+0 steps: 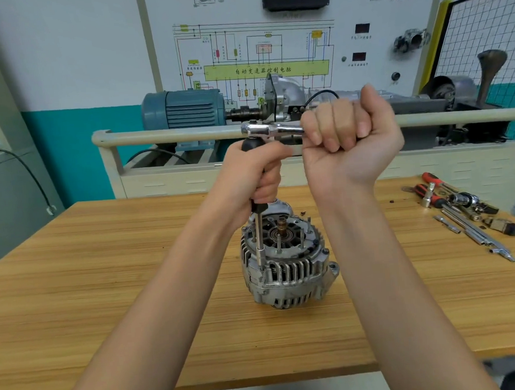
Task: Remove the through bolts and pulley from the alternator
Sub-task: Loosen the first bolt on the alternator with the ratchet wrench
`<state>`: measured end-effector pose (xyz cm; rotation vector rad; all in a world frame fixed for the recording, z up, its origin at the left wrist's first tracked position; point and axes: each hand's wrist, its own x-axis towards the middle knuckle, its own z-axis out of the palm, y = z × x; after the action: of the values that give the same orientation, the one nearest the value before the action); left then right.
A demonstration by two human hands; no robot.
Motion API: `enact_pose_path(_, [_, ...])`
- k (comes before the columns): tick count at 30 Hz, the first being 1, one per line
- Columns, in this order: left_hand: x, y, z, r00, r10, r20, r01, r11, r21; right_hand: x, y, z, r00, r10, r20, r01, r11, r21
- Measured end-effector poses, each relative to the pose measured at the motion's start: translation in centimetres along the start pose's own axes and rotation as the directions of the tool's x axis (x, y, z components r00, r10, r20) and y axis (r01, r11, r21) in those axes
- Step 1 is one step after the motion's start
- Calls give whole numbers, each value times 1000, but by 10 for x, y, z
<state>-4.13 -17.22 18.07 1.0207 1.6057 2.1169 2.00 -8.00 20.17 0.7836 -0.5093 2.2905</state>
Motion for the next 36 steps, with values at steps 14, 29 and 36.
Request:
enact_pose_path(14, [-4, -6, 0, 990, 126, -66, -127, 992, 3, 9, -3, -5, 995, 90, 41, -91, 995, 45])
enact_pose_path(29, [-2, -7, 12, 934, 109, -341, -85, 993, 86, -24, 23, 16, 928, -281, 245, 345, 897, -276])
enact_pose_path(36, [-4, -8, 3, 979, 121, -163, -108, 990, 86, -9, 7, 10, 983, -134, 129, 156, 971, -183])
